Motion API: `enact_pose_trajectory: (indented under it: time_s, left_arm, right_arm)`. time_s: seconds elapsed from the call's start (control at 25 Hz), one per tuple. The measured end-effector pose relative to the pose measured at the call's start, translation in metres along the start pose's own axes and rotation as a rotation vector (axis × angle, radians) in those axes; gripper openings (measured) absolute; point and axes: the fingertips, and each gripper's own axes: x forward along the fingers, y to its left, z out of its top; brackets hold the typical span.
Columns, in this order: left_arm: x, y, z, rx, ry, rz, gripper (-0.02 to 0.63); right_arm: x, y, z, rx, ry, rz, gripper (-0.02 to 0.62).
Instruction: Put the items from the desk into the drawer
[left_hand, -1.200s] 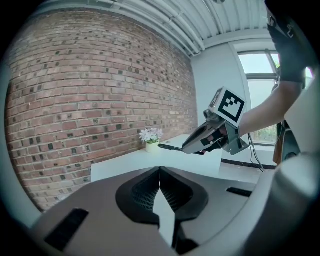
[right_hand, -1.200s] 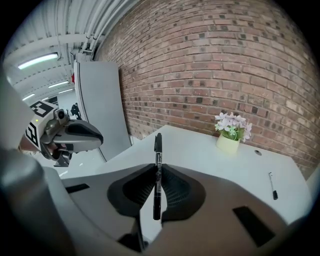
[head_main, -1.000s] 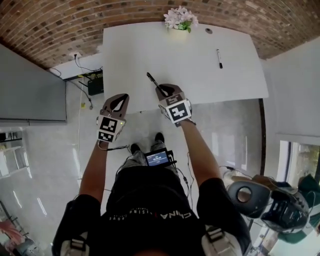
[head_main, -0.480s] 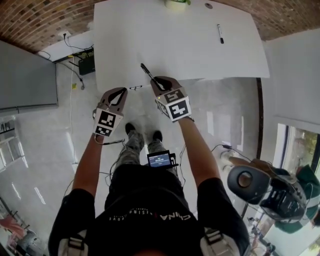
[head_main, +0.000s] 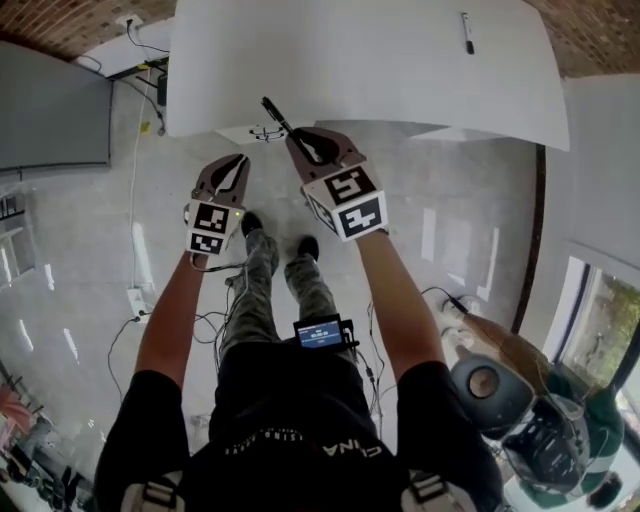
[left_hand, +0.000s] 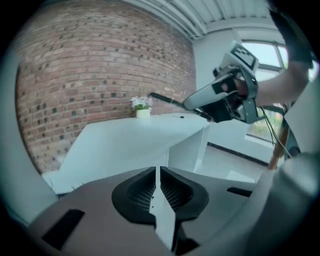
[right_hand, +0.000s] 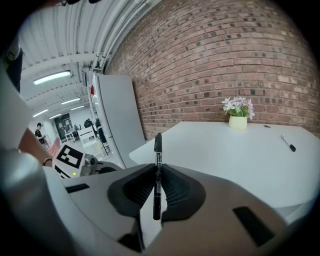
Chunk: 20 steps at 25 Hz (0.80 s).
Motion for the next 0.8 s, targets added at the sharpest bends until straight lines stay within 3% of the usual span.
enact_pose_trajectory:
  time_s: [0.12, 0.28, 0.36, 0.6, 0.8]
  left_arm:
    - [0.017, 0.007, -0.029, -0.304, -0.019, 0.045, 0.014]
    - [0.035, 0.023, -0.065, -0.754, -0.117, 0.075, 0.014]
    - [0.041, 0.029, -0.08, -0.915, -0.171, 0.072, 0.015]
    - [0.074, 0.046, -0.104, -1.072, -0.272, 0.044, 0.084]
    - [0.11, 0.066, -0.12, -1.222, -0.347, 0.044, 0.089]
  right_arm:
    - [-0.001, 0.002, -0.013, -0.003, -0.027, 0.036, 0.048]
    - [0.002, 0.011, -0.034, -0.006, -0.042, 0.064, 0.048]
    - [0.003, 0.019, -0.043, 0.005, -0.047, 0.071, 0.048]
    - [0.016, 0.023, -0.064, 0.014, -0.072, 0.07, 0.048]
    - [0.038, 0.014, -0.075, 0.043, -0.084, 0.069, 0.048]
